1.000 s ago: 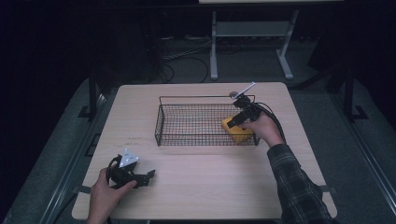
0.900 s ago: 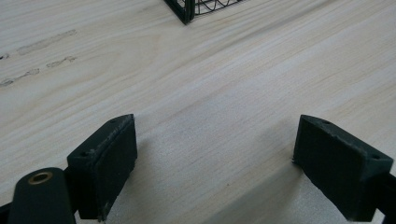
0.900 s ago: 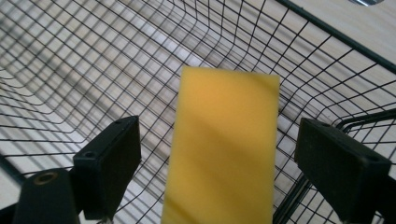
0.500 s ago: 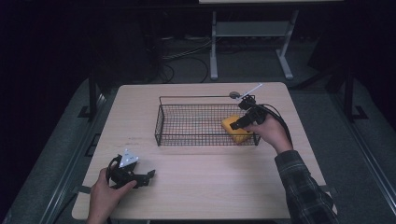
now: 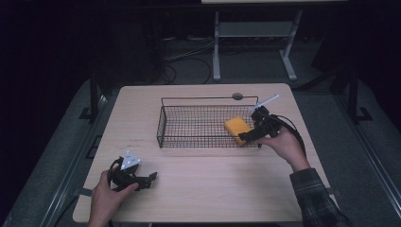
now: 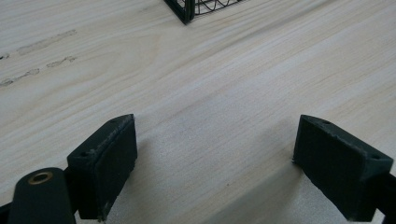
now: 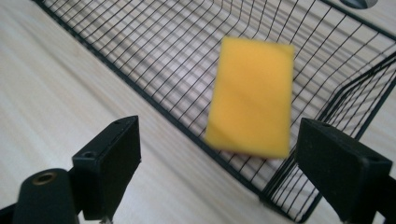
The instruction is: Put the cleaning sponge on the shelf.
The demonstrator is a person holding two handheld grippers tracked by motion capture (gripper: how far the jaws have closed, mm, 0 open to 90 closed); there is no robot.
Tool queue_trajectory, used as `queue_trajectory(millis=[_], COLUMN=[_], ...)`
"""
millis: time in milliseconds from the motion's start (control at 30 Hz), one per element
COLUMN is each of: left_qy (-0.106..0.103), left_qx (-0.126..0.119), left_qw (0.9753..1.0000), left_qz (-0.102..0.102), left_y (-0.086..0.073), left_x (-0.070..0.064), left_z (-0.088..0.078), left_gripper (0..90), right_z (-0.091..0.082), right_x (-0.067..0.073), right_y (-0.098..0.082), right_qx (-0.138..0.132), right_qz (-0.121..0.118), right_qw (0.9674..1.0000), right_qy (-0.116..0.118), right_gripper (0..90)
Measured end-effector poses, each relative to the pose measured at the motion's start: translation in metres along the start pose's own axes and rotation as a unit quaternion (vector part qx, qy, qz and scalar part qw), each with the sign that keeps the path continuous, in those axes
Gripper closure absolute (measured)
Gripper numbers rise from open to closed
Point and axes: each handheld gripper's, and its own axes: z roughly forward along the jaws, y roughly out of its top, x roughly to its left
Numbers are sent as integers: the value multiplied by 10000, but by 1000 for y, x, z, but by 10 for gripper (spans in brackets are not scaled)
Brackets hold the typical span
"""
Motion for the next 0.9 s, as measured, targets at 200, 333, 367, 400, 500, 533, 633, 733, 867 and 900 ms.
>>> queue_trajectory(millis=[200,333,367,400,500,533,633,733,867,900], left_qy=[1,1,2,3,4,2,1,0,1,1], left_qx=[-1,2,1,0,-1,-1,0,1,0,-2], left_qw=[10000,10000,10000,10000,10000,10000,10000,10000,10000,10000], left_qz=[-2,2,3,5,9,9,-1,-1,1,1], left_y=[0,0,0,0,0,0,0,0,0,0], left_x=[0,0,0,0,0,0,0,0,0,0], left_z=[0,0,0,0,0,0,0,0,0,0], left_gripper=[126,126,127,126,127,126,127,126,127,127], right_z=[-10,-13,-14,-15,-15,-15,-14,-13,-11,-10], right_x=[8,15,16,17,20,21,23,23,23,22], right_y=[-21,-37,-42,-44,-56,-59,-71,-82,-98,-102], right_qx=[-96,-114,-117,-116,-143,-146,-152,-197,-356,-383], right_qz=[-21,-55,-86,-84,-90,-99,-111,-85,-79,-42], right_qw=[9999,9999,9999,9999,9998,9998,9998,9998,9993,9992], right_qy=[74,76,64,69,94,85,46,0,-117,-132], right_gripper=[137,135,134,133,132,132,130,131,127,126])
